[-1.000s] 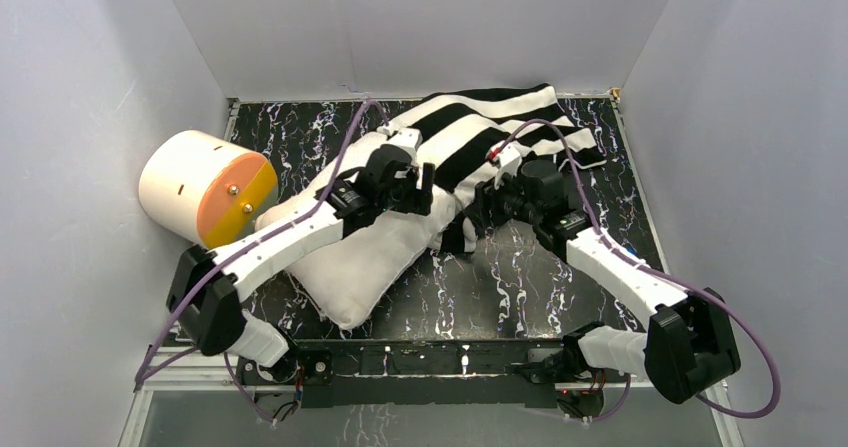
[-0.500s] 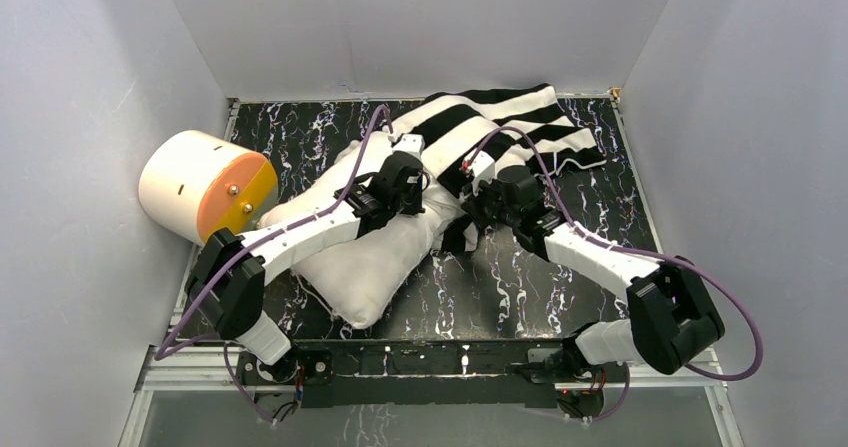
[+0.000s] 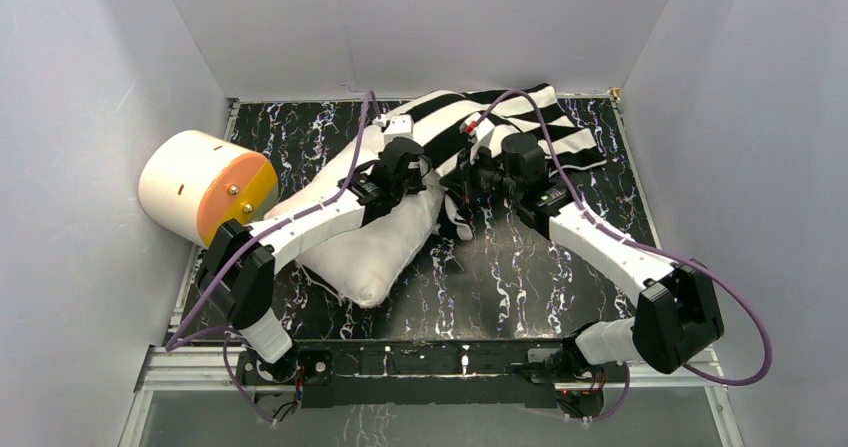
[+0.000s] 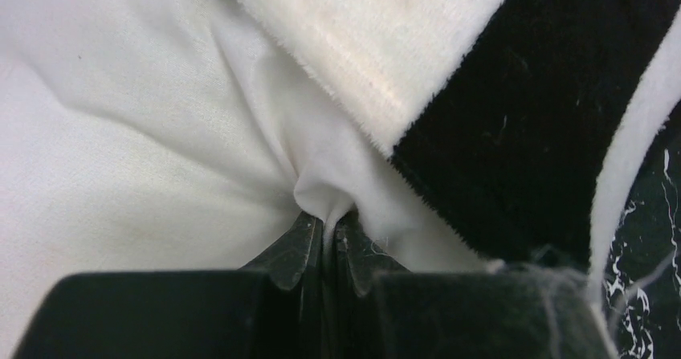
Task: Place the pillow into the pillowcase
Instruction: Stuff the pillow into the pillowcase.
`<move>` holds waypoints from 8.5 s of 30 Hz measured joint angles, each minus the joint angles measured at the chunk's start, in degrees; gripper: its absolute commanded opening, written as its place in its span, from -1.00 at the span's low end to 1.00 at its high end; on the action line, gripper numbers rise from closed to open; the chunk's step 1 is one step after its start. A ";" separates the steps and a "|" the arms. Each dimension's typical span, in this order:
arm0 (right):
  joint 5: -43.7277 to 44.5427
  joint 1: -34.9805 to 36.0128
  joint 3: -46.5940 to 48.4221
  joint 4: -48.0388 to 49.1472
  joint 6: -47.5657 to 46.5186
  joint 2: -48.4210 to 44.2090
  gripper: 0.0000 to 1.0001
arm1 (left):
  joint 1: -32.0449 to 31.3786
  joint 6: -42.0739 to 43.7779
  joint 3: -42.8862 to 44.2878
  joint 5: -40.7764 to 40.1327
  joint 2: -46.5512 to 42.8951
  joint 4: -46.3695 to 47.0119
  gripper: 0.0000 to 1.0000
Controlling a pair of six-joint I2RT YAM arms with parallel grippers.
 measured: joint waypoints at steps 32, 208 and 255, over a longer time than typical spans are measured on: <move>17.38 1.51 13.53 -9.18 6.16 3.89 0.10 | 6.10 -1.88 -0.68 1.73 -16.06 -5.84 0.42; 17.81 0.42 62.95 -18.40 -9.90 50.23 -1.00 | 19.21 6.40 -4.46 19.54 4.55 22.38 -1.00; 2.73 -1.49 41.29 -5.99 12.28 34.82 -0.10 | 19.15 -11.15 -7.21 36.76 7.48 37.07 -0.38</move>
